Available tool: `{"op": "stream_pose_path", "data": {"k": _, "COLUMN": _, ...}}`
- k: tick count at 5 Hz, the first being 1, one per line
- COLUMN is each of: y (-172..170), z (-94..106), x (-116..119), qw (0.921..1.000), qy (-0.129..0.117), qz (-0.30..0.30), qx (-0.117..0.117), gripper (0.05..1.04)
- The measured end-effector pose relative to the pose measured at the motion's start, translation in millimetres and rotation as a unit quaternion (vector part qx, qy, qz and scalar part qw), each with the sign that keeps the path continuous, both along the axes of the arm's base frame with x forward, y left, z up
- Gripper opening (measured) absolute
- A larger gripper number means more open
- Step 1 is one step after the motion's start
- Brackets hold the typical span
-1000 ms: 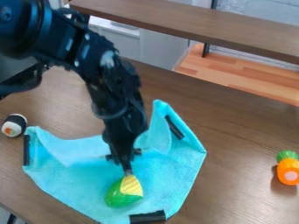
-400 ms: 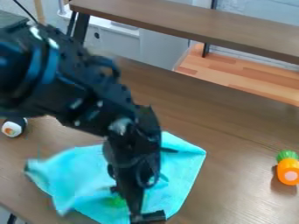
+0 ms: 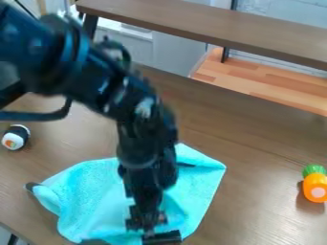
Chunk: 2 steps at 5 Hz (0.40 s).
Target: Fold the cloth from the top left to the bottom right
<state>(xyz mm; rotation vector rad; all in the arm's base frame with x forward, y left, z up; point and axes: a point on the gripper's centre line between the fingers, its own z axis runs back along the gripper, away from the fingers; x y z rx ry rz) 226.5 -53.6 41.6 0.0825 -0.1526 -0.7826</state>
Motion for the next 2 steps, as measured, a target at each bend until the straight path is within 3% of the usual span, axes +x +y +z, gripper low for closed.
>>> {"op": "stream_pose_path", "data": {"k": 1, "y": 4.1, "z": 19.4, "x": 1.7, "qw": 0.9971, "qy": 0.06, "qz": -0.008, "qx": -0.047, "gripper": 1.006}}
{"op": "stream_pose_path", "data": {"k": 2, "y": 9.9, "z": 48.1, "x": 1.8, "qw": 0.9929, "qy": 0.083, "qz": -0.024, "qx": -0.082, "gripper": 1.001}}
